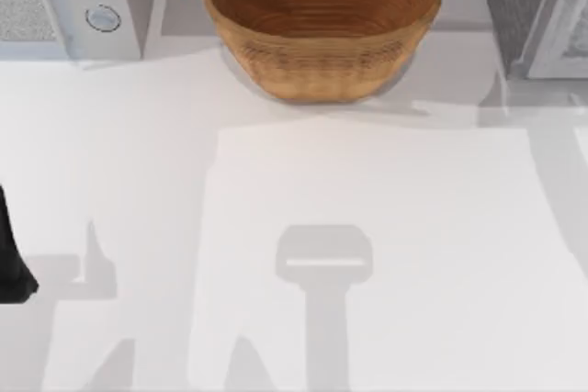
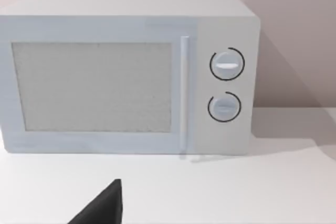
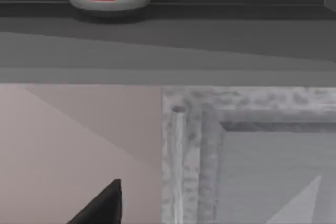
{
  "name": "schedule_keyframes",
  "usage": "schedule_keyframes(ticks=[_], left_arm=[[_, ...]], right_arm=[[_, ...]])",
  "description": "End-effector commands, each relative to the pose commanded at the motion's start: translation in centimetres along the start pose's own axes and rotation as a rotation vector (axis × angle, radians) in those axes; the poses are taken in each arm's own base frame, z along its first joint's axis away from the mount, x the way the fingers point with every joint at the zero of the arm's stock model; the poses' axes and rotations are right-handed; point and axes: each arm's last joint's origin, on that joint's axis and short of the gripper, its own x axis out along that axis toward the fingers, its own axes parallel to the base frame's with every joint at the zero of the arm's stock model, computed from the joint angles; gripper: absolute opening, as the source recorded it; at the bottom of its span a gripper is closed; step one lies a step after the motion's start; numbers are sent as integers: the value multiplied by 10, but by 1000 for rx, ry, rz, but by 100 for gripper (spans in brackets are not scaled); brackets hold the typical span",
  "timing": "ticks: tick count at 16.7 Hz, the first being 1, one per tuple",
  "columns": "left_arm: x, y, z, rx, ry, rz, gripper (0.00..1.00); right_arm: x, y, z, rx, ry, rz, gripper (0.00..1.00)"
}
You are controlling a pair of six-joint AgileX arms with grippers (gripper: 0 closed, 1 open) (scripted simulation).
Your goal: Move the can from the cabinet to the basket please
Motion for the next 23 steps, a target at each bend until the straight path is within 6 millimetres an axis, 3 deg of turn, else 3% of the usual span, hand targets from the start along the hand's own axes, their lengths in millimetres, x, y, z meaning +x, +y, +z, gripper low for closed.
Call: schedule_keyframes(ticks=[4, 7, 16, 18, 23], left_arm=[[0, 0, 0, 0, 0, 0, 100], [0, 0, 0, 0, 0, 0, 100], [0, 0, 0, 0, 0, 0, 100], [0, 0, 0, 0, 0, 0, 100], [0, 0, 0, 0, 0, 0, 100]], right_arm=[[36, 12, 46, 4, -15, 1, 100], [54, 19, 63, 8, -22, 3, 100], [63, 22, 69, 9, -32, -5, 100], [77, 28, 73, 9, -42, -14, 100], [137, 63, 67, 8, -26, -9, 100]])
